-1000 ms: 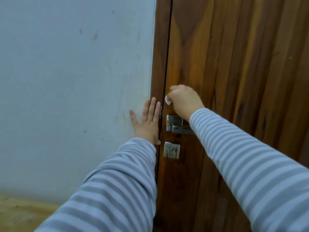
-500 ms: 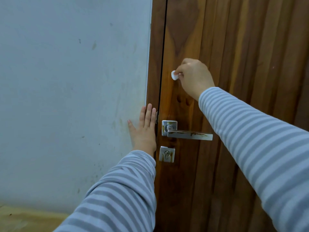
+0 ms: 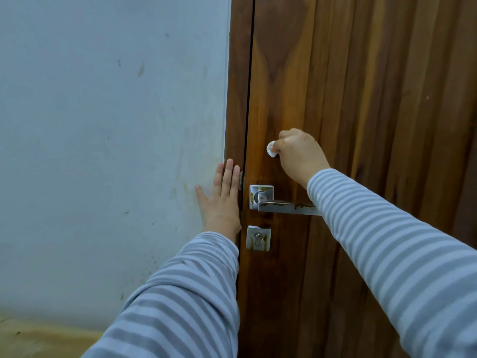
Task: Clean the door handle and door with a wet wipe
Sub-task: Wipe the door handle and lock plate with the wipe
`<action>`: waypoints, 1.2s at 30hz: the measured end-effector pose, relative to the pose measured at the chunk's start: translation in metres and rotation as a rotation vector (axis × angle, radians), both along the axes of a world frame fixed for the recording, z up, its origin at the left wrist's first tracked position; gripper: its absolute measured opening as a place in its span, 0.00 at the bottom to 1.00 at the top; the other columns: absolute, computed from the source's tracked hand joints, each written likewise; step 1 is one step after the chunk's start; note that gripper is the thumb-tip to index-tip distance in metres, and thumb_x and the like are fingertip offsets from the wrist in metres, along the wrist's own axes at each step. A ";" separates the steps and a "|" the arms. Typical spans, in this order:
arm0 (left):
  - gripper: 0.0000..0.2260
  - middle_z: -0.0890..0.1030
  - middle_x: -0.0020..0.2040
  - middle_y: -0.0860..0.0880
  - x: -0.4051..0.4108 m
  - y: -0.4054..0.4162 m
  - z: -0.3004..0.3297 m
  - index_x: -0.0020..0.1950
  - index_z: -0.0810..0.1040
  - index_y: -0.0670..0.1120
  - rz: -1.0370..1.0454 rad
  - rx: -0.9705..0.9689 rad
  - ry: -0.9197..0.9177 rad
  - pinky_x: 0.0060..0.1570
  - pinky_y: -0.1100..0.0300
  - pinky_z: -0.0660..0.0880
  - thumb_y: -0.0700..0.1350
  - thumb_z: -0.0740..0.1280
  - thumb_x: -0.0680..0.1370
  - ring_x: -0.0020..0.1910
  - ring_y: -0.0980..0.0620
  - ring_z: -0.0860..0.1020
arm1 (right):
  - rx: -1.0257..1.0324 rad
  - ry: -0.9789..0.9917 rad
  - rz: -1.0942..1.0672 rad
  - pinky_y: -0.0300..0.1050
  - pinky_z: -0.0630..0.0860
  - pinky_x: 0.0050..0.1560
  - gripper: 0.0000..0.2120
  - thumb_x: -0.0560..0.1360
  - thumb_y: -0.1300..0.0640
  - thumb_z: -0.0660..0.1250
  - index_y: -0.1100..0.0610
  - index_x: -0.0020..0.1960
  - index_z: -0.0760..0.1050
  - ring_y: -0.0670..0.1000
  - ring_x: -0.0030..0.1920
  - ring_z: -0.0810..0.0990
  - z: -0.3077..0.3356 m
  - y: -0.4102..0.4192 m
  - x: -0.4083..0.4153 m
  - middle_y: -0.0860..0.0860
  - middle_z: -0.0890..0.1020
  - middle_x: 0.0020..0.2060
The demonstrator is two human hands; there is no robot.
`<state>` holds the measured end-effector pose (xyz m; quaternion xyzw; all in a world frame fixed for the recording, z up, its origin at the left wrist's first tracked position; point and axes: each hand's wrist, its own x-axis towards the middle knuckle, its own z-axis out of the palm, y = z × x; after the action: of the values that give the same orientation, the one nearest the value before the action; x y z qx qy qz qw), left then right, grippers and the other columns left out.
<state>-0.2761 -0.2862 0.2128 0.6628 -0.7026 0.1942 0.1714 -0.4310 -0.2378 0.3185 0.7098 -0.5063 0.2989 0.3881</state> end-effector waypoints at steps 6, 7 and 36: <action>0.61 0.13 0.64 0.46 0.000 0.002 -0.001 0.66 0.17 0.45 0.004 -0.005 -0.019 0.72 0.33 0.51 0.57 0.74 0.72 0.72 0.44 0.23 | 0.102 0.013 -0.019 0.42 0.71 0.47 0.11 0.75 0.66 0.64 0.58 0.55 0.80 0.54 0.50 0.76 -0.013 0.003 -0.002 0.54 0.79 0.47; 0.61 0.13 0.64 0.46 0.000 0.002 -0.001 0.67 0.17 0.45 0.004 -0.007 -0.021 0.72 0.33 0.51 0.57 0.74 0.72 0.73 0.45 0.23 | 0.120 0.017 -0.026 0.43 0.73 0.48 0.11 0.75 0.66 0.64 0.59 0.54 0.80 0.54 0.50 0.77 -0.014 0.003 -0.002 0.54 0.79 0.47; 0.61 0.18 0.70 0.44 -0.007 0.000 -0.006 0.65 0.16 0.43 0.073 -0.089 -0.016 0.71 0.34 0.53 0.55 0.73 0.73 0.74 0.42 0.26 | -0.070 -0.218 -0.080 0.47 0.75 0.49 0.09 0.76 0.63 0.64 0.59 0.52 0.82 0.57 0.49 0.78 0.038 0.009 -0.012 0.56 0.81 0.48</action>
<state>-0.2827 -0.2864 0.2065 0.6781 -0.6700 0.2367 0.1877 -0.4429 -0.2285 0.3569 0.6382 -0.5629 0.3760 0.3667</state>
